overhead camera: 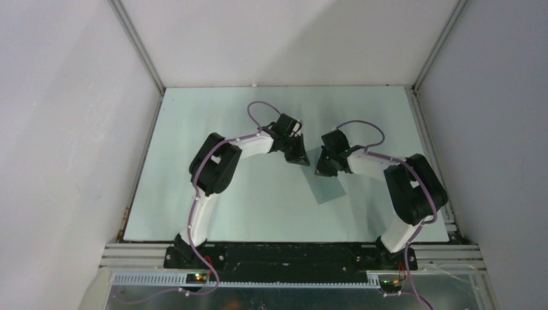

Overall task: Place the letter into the envelope and seal it
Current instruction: Seal the envelope flap on the envelope.

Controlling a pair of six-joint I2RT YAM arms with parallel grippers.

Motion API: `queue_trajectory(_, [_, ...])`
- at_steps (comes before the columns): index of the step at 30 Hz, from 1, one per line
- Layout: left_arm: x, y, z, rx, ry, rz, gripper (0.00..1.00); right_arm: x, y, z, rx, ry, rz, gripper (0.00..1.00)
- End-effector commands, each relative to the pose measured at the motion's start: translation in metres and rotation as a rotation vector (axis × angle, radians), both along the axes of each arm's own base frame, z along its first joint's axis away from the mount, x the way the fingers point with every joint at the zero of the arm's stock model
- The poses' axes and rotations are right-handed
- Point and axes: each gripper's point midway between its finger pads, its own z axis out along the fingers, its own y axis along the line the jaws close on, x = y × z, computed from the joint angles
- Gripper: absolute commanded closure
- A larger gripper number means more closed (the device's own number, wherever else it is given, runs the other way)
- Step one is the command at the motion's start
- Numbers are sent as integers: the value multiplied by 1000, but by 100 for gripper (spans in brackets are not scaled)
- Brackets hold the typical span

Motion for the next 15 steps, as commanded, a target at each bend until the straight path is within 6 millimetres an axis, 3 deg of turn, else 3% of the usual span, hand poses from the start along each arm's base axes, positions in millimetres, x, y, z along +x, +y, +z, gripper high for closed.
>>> queue_trajectory(1, [0,-2,-1,-1,1,-20,96,-1,1,-18,-25,30,4,100])
queue_trajectory(3, [-4,-2,0,-17,8,-23,96,0,5,-15,1,24,2,100])
queue_trajectory(7, [-15,-6,25,-111,-33,-23,96,5,6,-15,40,31,-25,100])
queue_trajectory(11, [-29,-7,16,-105,5,-48,96,6,5,-21,43,48,-45,100])
queue_trajectory(15, [-27,-6,2,-68,26,-32,96,-1,-1,-26,14,63,-46,100])
